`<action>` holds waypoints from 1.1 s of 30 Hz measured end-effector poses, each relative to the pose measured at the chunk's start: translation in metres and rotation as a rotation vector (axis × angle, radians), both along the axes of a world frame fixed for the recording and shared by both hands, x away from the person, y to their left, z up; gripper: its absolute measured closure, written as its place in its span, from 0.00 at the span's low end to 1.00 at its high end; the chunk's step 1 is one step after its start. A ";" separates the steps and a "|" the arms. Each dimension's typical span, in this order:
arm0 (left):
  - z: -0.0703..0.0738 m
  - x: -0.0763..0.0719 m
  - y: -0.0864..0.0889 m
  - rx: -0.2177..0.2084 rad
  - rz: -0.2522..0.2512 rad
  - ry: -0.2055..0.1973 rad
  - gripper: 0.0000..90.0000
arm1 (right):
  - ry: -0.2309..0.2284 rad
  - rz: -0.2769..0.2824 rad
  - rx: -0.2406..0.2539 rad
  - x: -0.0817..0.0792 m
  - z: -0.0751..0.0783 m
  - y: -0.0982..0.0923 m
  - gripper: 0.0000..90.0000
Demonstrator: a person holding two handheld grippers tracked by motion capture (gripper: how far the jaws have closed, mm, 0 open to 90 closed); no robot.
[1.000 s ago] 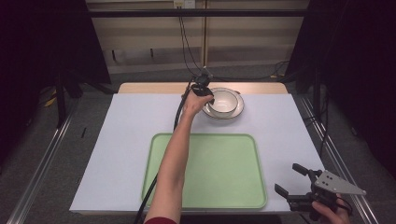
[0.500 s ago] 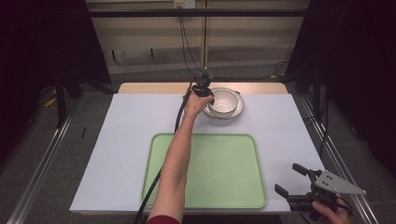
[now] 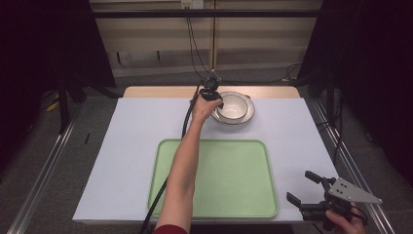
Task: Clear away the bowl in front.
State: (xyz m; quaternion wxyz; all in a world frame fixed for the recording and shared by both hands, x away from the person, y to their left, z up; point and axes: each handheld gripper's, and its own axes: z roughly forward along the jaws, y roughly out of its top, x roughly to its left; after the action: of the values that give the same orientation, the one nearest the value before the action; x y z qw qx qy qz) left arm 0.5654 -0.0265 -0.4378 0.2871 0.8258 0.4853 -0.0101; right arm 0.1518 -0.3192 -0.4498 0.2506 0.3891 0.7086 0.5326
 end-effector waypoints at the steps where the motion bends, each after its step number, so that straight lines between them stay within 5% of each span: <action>1: 0.000 0.000 0.000 -0.007 0.012 -0.002 0.92 | 0.000 0.001 0.000 0.000 0.000 0.000 0.03; 6: -0.001 0.001 0.003 -0.029 0.025 0.023 0.92 | -0.001 0.001 -0.001 0.000 0.000 0.000 0.03; 20: 0.014 -0.003 0.006 -0.072 0.036 -0.002 0.92 | -0.003 0.001 -0.001 0.000 0.000 0.001 0.03; 33: 0.033 -0.011 0.016 -0.058 -0.008 -0.029 0.92 | -0.006 -0.005 -0.006 0.001 0.000 0.000 0.03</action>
State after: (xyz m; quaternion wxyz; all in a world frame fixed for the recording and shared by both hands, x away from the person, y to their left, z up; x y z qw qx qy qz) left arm 0.5545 -0.0109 -0.4044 0.3179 0.8190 0.4774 -0.0132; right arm 0.1525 -0.3187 -0.4500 0.2550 0.3885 0.7085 0.5312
